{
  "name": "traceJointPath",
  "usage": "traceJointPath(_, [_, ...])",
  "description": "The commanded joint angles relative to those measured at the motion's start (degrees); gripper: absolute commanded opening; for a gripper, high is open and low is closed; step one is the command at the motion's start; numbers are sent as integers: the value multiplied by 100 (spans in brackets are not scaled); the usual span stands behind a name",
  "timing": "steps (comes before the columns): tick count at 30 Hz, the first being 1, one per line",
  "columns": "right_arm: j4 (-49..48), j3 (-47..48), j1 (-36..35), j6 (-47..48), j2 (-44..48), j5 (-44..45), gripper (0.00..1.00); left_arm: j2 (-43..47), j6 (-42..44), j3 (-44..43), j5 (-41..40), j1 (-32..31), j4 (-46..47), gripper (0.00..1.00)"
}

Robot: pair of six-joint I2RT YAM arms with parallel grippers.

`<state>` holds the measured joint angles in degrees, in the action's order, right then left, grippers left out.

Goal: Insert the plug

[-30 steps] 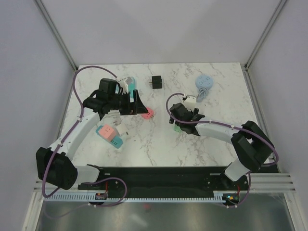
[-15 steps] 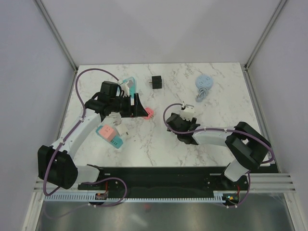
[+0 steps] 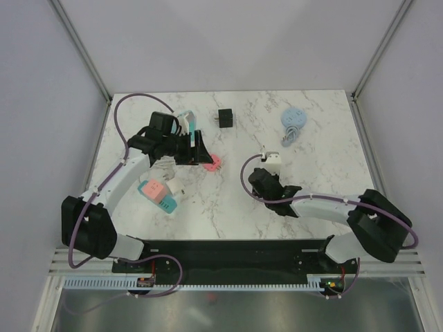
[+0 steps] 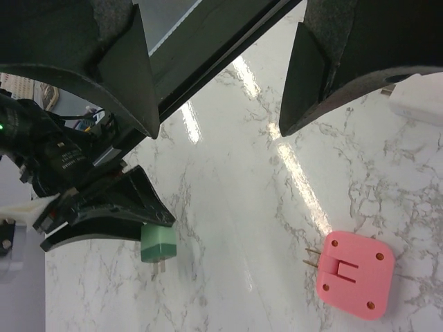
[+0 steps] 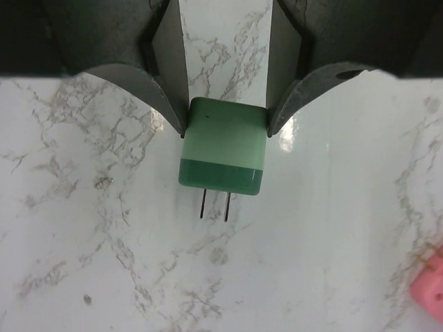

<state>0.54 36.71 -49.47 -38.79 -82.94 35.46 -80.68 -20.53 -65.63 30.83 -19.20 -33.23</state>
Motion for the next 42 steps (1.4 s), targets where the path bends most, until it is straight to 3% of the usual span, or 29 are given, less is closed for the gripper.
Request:
traceJointPath(1, [-545,-137,-45,1389,725,-799,14,-149,226,-424,98,-13,19,76])
traceJointPath(6, [-661,-375,-62,2409,1998,-2830,12,-588,269,-477,1212,-232,36,72])
traceJointPath(11, [-563,-270,-176,2700,2500,-3413,10,-861,77,-486,1979,-628,255,71])
traceJointPath(15, [-511,-59,-299,2797,2572,-3476,9,-1089,-161,-600,2418,-927,440,71])
traceJointPath(23, [-396,144,-414,2885,2545,-3336,6,-1397,-293,-627,2393,-1130,572,66])
traceJointPath(30, [-361,47,-405,2921,2633,-3186,9,-1520,-302,-504,2761,-1156,642,44])
traceJointPath(31, [-361,38,-405,2894,2642,-3169,12,-1529,-311,-495,2831,-1156,660,30])
traceJointPath(32, [-361,38,-414,2859,2660,-3107,19,-1520,-398,-486,2902,-1156,704,24])
traceJointPath(33, [-361,47,-405,2789,2660,-3098,35,-1512,-468,-451,3103,-1173,783,18])
traceJointPath(34, [-352,64,-414,2754,2660,-3107,42,-1468,-556,-408,3218,-1174,1027,6])
traceJointPath(35, [-344,91,-414,2579,2651,-3098,61,-1433,-783,-364,3384,-1174,1212,2])
traceJointPath(37, [-274,170,-414,2359,2651,-3081,72,-1284,-1021,-214,3482,-1174,1712,2])
traceJointPath(38, [-265,179,-405,2045,2677,-3037,84,-1222,-1240,-188,3509,-1174,1845,2])
traceJointPath(40, [-273,135,-405,1657,2782,-2800,98,-1073,-1382,-152,3509,-1156,2109,2])
traceJointPath(42, [-334,-40,-405,1208,2931,-2755,98,-976,-1523,-170,3378,-1156,2259,2])
